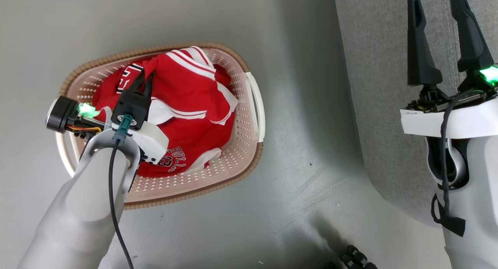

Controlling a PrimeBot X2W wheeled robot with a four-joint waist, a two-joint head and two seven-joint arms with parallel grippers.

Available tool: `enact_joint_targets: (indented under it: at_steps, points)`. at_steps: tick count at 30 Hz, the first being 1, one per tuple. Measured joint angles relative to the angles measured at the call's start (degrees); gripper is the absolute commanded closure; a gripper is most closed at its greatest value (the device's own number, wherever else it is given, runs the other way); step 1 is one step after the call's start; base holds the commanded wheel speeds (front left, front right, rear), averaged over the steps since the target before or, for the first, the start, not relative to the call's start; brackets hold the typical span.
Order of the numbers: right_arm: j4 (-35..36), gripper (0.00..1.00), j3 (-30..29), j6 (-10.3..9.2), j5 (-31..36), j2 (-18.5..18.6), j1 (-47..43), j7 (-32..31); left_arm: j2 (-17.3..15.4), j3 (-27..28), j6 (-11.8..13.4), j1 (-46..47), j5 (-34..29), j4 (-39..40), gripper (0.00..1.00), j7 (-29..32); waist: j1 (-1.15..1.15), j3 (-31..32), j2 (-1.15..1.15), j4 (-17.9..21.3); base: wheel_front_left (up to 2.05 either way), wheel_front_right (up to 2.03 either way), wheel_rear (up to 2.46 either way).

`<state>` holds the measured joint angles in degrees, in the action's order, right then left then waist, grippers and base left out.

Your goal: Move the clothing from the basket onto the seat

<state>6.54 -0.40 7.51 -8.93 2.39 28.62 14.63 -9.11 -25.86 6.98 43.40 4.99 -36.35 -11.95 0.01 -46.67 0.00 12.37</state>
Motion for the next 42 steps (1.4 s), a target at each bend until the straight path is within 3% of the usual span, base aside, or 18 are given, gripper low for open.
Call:
enact_joint_targets:
  at_steps: [8, 16, 26, 42]
  points:
    - [-3.59, 0.0, 0.01, -0.01, 1.94, 0.03, -0.15, 0.0, -0.37, 3.53, 2.3, -2.92, 2.63, 7.58, 1.0, -1.33, 0.0, 3.37, 0.0, -1.77, 0.0, 0.0, 0.0]
    - [-5.5, 0.0, 0.75, -0.01, 2.71, 0.09, -0.21, 0.0, -0.53, 5.87, 2.71, -5.38, 5.12, 14.58, 1.0, -2.03, 0.0, 7.0, 0.0, -3.26, 0.0, 0.0, 0.0]
    - [-7.43, 0.0, 1.18, 0.0, 4.56, 0.98, -0.28, 0.0, -2.47, 7.72, 2.57, -7.59, 6.1, 22.41, 1.0, -2.27, 0.0, 12.37, 0.0, -4.92, 0.0, 0.0, 0.0]
    - [-11.1, 0.0, 3.1, -0.01, 5.08, 2.87, -6.19, 0.0, -3.58, 7.53, 0.11, -14.35, 9.59, 26.15, 1.0, -2.23, 0.0, 22.99, 0.0, -7.18, 0.0, 0.0, 0.0]
